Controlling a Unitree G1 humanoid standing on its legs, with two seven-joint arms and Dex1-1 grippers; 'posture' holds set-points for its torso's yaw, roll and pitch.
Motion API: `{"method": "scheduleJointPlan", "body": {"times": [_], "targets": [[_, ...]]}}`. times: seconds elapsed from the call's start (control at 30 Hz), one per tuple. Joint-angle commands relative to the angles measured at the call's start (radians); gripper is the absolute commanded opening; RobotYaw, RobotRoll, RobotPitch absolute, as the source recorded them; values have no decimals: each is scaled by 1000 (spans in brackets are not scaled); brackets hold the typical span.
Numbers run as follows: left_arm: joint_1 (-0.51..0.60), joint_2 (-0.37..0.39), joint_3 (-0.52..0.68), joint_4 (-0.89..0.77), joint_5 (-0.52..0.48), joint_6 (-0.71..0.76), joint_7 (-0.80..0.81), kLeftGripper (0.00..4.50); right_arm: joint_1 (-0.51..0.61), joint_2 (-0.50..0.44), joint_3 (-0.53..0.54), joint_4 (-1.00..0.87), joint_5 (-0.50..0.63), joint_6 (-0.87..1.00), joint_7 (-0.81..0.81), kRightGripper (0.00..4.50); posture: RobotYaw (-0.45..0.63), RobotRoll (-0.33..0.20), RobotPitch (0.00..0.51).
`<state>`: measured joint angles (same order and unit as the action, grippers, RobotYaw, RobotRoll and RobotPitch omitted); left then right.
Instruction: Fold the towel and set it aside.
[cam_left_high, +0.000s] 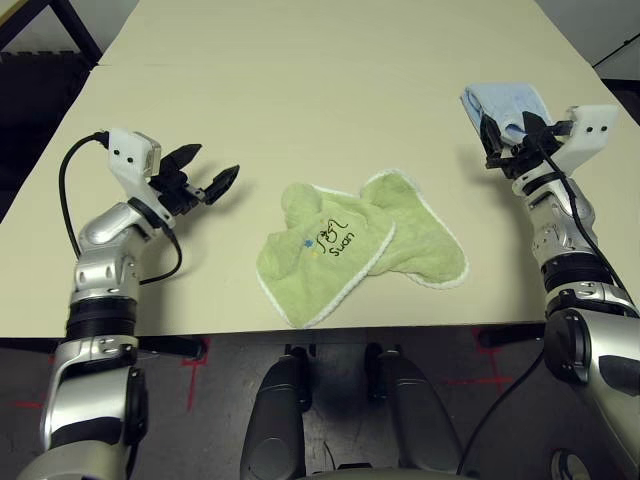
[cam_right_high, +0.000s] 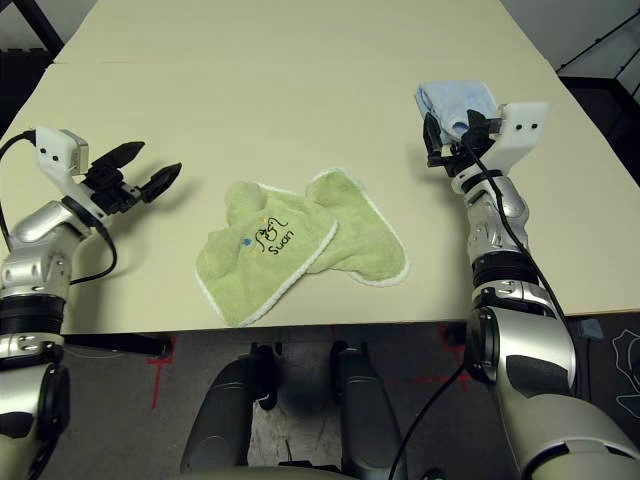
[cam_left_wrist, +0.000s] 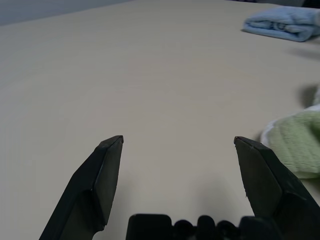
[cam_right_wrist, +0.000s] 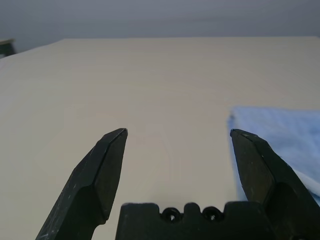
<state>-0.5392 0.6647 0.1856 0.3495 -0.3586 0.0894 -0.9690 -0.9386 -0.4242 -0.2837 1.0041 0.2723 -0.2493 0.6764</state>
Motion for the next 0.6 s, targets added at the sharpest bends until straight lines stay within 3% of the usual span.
{"method": "scheduleJointPlan", "body": {"times": [0.03, 0.33, 0.6], "targets": [[49, 21, -31, -60, -5, 48, -49, 4500, -45, -52, 53, 53, -33, 41, 158, 4473, 58, 0, 184], [82, 13, -38, -148, -17, 101, -70, 4500, -171, -113, 170, 166, -127, 79, 455, 4473, 80, 0, 180], [90, 0, -50, -180, -30, 29, -124, 4500, -211, -115, 238, 180, -178, 87, 677, 4473, 93, 0, 185]]}}
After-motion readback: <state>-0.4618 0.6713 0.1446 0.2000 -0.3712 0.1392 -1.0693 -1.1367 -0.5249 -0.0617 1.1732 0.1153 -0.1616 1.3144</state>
